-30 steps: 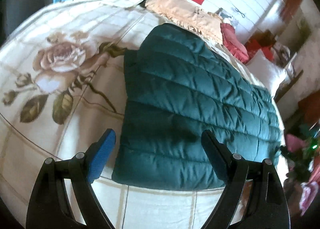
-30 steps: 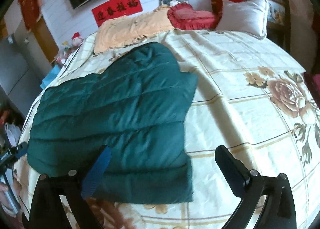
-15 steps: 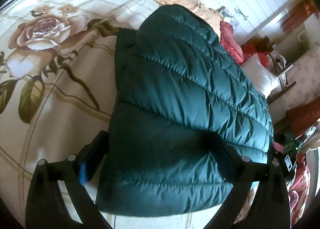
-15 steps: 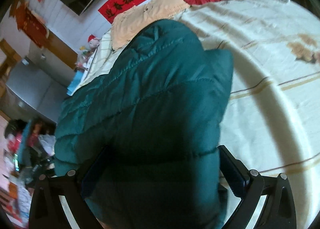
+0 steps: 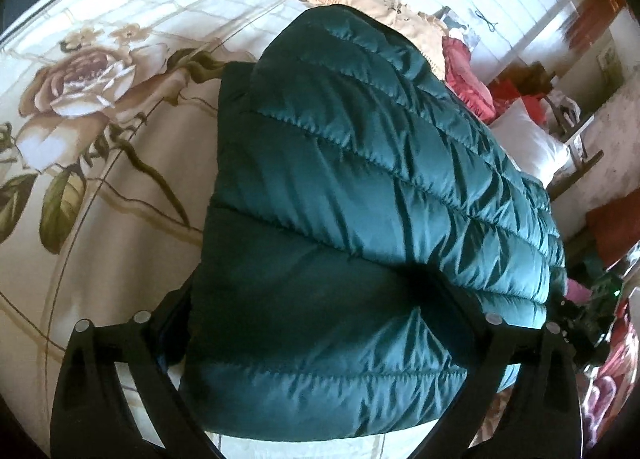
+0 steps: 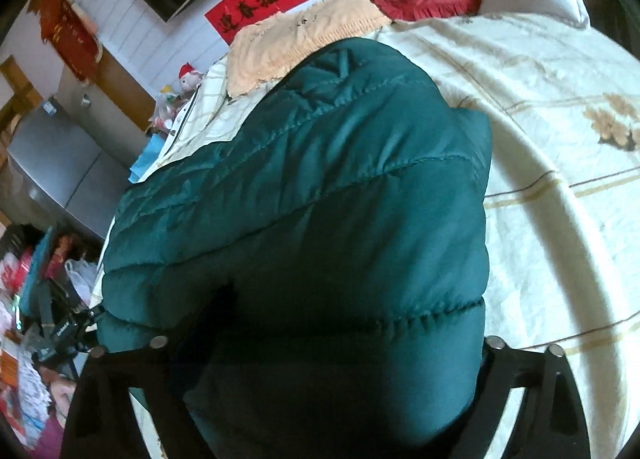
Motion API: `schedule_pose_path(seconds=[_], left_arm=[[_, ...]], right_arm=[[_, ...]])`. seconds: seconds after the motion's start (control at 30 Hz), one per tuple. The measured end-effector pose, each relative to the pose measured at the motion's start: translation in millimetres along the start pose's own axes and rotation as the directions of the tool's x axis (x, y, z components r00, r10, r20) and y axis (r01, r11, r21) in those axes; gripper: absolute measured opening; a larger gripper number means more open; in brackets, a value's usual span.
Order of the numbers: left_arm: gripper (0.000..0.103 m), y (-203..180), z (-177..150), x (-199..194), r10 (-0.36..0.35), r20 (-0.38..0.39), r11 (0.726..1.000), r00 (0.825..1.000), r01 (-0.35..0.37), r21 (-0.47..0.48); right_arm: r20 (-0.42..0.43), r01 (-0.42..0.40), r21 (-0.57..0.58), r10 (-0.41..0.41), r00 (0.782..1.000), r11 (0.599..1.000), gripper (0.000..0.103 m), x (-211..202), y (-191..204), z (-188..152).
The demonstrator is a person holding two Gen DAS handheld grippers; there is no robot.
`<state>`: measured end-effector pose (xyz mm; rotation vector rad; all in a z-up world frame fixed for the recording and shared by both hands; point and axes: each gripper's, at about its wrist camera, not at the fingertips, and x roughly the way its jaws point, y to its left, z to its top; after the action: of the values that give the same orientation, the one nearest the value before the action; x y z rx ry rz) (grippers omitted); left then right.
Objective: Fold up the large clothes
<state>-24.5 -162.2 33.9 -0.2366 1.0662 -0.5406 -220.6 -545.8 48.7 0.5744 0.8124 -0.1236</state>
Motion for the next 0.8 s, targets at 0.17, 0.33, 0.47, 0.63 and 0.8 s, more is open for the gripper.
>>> schedule_pose_path(seconds=[0.17, 0.33, 0.47, 0.63, 0.8], left_arm=[[0.084, -9.2, -2.6, -7.2, 0.026, 0.025, 0.998, 0.999, -0.027, 0.051], [0.069, -14.5, -4.9, -16.1, 0.044, 0.045, 0.995, 0.998, -0.048, 0.087], [0.063, -13.8, -8.9, -26.9, 0.043, 0.055, 0.993, 0.998, -0.049, 0.108], [0.061, -14.3, -21.7, -44.6, 0.023, 0.041, 0.991, 0.999, -0.028, 0.129], [0.061, -16.3, -49.6, -72.6, -0.012, 0.003, 0.985, 1.0, 0.012, 0.173]], right_arm=[[0.015, 0.024, -0.029, -0.024, 1.0, 0.999, 0.067, -12.0, 9.1, -2.5], [0.025, 0.022, -0.015, -0.021, 0.999, 1.0, 0.059, -19.6, 11.6, -4.1], [0.025, 0.015, -0.016, -0.015, 1.0, 1.0, 0.054, -28.4, 13.1, -8.3], [0.017, -0.011, -0.035, 0.011, 1.0, 0.999, 0.05, -48.0, 21.6, -19.0], [-0.004, -0.031, -0.065, 0.03, 1.0, 0.997, 0.049, -70.6, 26.9, -34.7]])
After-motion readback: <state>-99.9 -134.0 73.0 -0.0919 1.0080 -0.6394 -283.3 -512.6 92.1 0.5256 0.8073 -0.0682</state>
